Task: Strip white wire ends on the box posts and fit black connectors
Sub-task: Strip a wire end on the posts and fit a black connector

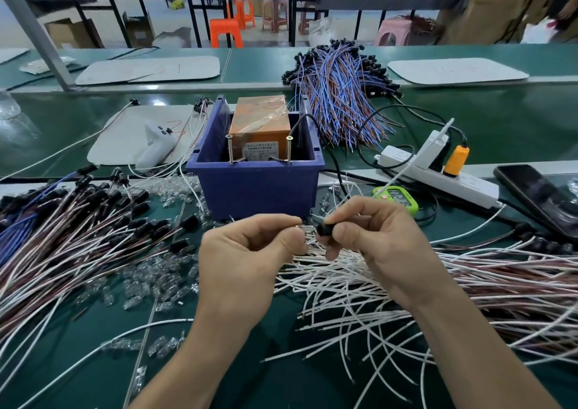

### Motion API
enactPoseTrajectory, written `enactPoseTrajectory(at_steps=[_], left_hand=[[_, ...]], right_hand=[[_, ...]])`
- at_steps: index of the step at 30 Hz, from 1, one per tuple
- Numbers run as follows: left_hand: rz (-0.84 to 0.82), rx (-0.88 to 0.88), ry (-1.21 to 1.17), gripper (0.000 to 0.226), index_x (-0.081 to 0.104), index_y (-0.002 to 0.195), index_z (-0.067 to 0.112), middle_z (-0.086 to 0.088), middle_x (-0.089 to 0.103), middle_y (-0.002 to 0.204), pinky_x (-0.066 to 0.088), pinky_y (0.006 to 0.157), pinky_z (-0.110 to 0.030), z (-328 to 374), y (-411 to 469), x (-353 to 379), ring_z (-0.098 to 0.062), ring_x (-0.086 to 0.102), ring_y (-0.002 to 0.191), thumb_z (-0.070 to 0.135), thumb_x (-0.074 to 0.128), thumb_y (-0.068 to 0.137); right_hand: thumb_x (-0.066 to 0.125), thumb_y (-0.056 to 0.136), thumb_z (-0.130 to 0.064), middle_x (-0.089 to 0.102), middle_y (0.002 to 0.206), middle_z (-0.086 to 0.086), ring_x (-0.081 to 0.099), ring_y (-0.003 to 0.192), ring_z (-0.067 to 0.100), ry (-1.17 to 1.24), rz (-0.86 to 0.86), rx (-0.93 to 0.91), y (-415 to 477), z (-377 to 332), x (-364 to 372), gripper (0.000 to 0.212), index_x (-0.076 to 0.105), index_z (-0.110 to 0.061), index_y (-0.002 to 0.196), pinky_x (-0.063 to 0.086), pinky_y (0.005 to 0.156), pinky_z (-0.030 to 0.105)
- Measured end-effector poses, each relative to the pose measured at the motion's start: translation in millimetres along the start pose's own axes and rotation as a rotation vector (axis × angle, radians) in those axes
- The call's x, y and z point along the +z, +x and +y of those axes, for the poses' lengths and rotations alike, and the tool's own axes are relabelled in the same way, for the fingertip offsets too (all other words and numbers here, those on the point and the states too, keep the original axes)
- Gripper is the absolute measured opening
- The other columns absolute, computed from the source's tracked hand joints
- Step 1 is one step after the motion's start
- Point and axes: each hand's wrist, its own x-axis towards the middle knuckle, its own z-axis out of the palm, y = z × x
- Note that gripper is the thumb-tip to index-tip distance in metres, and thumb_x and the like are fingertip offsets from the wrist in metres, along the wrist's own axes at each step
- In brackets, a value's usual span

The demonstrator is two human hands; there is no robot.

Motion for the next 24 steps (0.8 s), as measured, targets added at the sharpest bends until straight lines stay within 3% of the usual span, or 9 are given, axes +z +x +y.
enactPoseTrajectory(at_steps=[4, 8, 12, 17, 24], left_hand=[[0.04, 0.038, -0.022, 0.017, 0.083, 0.083, 0.021, -0.006, 0.078, 0.073, 0.058, 0.063, -0.02, 7, 1, -4, -0.021, 0.076, 0.066, 0.014, 0.085, 0.068], [-0.035, 0.092, -0.004, 0.019, 0.084, 0.085, 0.02, -0.003, 0.079, 0.075, 0.057, 0.065, -0.018, 11, -5, -2, -0.016, 0.076, 0.068, 0.016, 0.085, 0.066], [-0.125, 0.174, 0.015, 0.02, 0.084, 0.084, 0.029, 0.004, 0.08, 0.078, 0.058, 0.065, -0.017, 15, -12, 1, -0.012, 0.077, 0.069, 0.02, 0.087, 0.067], [-0.198, 0.268, 0.028, 0.024, 0.084, 0.089, 0.032, 0.011, 0.079, 0.081, 0.058, 0.066, -0.015, 18, -18, 7, -0.006, 0.076, 0.071, 0.018, 0.087, 0.07], [-0.187, 0.295, 0.045, 0.025, 0.083, 0.092, 0.026, 0.013, 0.079, 0.083, 0.058, 0.068, -0.015, 19, -20, 8, -0.005, 0.076, 0.074, 0.015, 0.087, 0.07]], right_hand=[[0.08, 0.074, -0.013, 0.071, 0.083, 0.025, 0.068, 0.067, 0.029, 0.17, -0.016, 0.044, 1, -2, -9, 0.014, 0.075, -0.007, 0.085, 0.057, 0.069, 0.031], [0.084, 0.08, -0.019, 0.073, 0.09, 0.019, 0.067, 0.083, 0.027, 0.435, -0.297, 0.133, -2, -2, -15, 0.022, 0.072, -0.007, 0.094, 0.053, 0.078, 0.034], [0.082, 0.084, -0.025, 0.076, 0.089, 0.008, 0.07, 0.087, 0.02, 0.483, -0.404, 0.165, -3, 0, -18, 0.014, 0.074, -0.017, 0.092, 0.029, 0.085, 0.046], [0.08, 0.086, -0.023, 0.076, 0.09, 0.004, 0.07, 0.085, 0.014, 0.542, -0.436, 0.212, -1, 0, -17, 0.012, 0.072, -0.017, 0.094, 0.043, 0.078, 0.03], [0.081, 0.084, -0.025, 0.075, 0.09, 0.003, 0.066, 0.083, 0.013, 0.553, -0.4, 0.22, 1, 2, -13, 0.015, 0.072, -0.017, 0.094, 0.047, 0.075, 0.025]])
